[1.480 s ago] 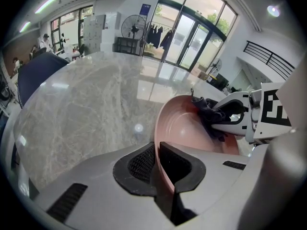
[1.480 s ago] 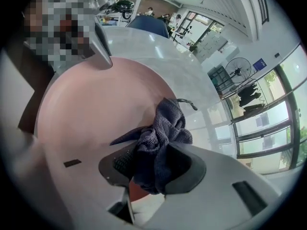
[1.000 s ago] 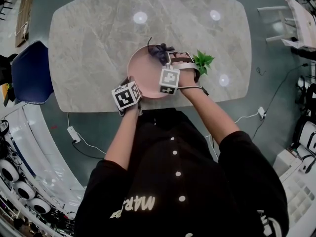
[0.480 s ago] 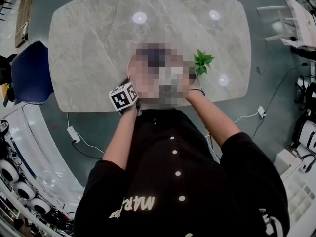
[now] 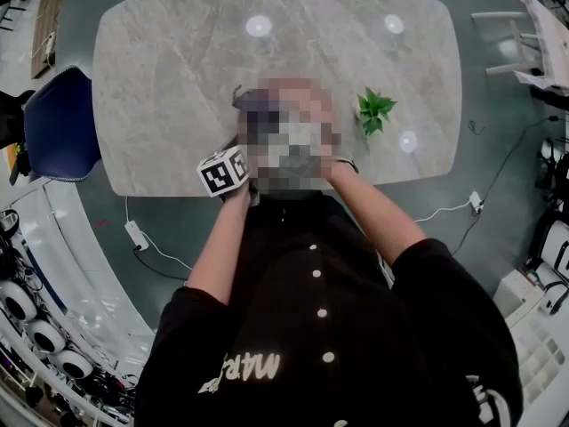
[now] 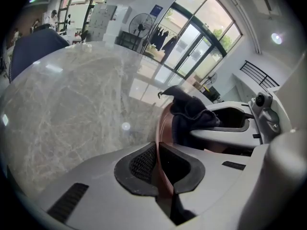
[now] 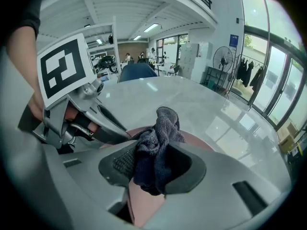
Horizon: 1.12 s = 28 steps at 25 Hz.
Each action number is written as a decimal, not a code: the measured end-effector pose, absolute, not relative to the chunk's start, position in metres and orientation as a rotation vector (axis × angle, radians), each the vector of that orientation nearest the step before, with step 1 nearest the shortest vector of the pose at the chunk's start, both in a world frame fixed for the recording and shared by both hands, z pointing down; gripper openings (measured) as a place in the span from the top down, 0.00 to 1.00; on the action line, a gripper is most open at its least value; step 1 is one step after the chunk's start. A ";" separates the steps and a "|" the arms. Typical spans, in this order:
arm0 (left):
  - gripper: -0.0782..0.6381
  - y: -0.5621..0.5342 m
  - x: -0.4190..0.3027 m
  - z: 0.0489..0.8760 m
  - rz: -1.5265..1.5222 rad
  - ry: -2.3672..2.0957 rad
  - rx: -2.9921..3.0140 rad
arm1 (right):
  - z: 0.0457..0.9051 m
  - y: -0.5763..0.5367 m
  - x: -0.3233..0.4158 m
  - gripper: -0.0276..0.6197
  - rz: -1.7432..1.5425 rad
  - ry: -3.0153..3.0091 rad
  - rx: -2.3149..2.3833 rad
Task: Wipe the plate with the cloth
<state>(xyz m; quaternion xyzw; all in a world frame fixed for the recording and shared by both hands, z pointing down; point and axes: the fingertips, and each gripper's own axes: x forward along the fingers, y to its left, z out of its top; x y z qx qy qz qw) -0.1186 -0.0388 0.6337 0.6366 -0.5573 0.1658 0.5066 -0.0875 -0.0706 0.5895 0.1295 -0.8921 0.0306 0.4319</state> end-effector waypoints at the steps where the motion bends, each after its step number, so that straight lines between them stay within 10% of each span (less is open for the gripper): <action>1: 0.85 -0.039 -0.119 0.634 0.402 -1.340 1.535 | 0.592 -0.069 -0.091 0.74 0.078 -2.222 0.311; 28: 0.85 -0.039 -0.119 0.636 0.406 -1.291 1.527 | 0.627 -0.053 -0.106 0.74 -0.017 -2.146 0.160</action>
